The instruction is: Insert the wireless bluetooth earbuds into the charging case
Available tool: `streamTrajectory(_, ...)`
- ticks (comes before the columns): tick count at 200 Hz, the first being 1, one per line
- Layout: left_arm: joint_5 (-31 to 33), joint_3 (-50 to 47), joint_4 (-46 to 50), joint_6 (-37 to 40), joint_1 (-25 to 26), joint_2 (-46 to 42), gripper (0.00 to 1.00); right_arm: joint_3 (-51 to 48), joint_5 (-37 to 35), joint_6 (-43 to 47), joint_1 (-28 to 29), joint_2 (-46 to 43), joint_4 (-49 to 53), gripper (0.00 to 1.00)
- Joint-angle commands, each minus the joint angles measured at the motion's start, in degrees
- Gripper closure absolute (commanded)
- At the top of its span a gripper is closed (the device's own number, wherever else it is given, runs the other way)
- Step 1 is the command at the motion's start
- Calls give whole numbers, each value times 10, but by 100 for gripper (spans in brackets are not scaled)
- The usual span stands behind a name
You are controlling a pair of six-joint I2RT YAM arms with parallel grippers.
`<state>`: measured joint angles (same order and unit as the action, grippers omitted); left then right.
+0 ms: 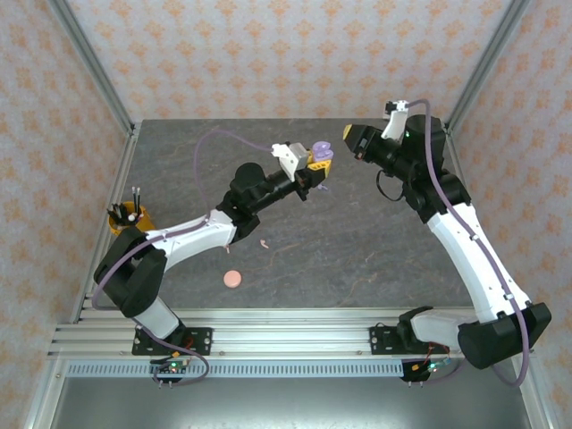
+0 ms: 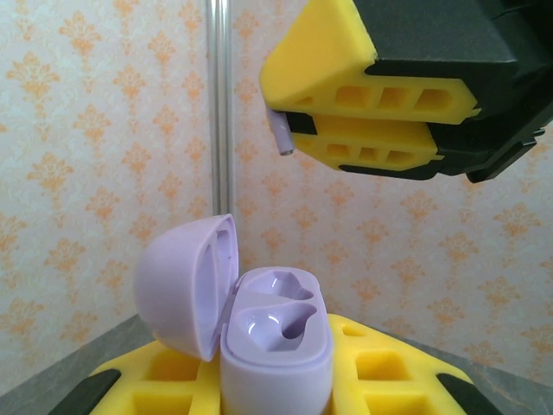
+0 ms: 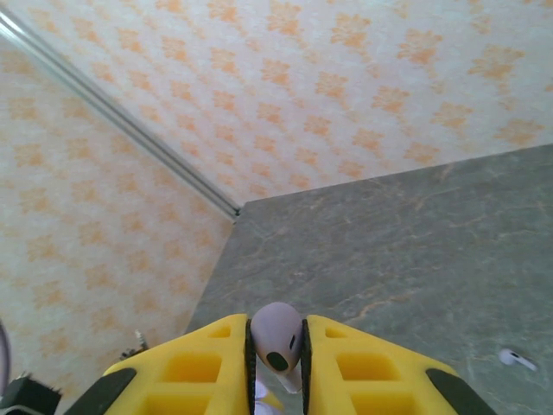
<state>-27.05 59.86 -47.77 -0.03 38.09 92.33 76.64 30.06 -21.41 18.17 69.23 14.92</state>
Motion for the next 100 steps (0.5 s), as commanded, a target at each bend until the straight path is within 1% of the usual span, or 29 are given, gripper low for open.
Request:
streamTrajectory(1,-20,29,-24,-1,-5,9,100,11,52,-8,-2,-11,-52,79)
streamTrajectory(32,-20,47,-23,0,-5,17,100,-2,78,-20,-2,-12,-74,79)
streamTrajectory(43,-20,52,-19,2,-6,18,100,-6,81,-23,-2,-31,-80,79)
streamTrajectory(100,-24,74,-13,0,-8,27,100,-16,111,-26,-1,-33,-88,79)
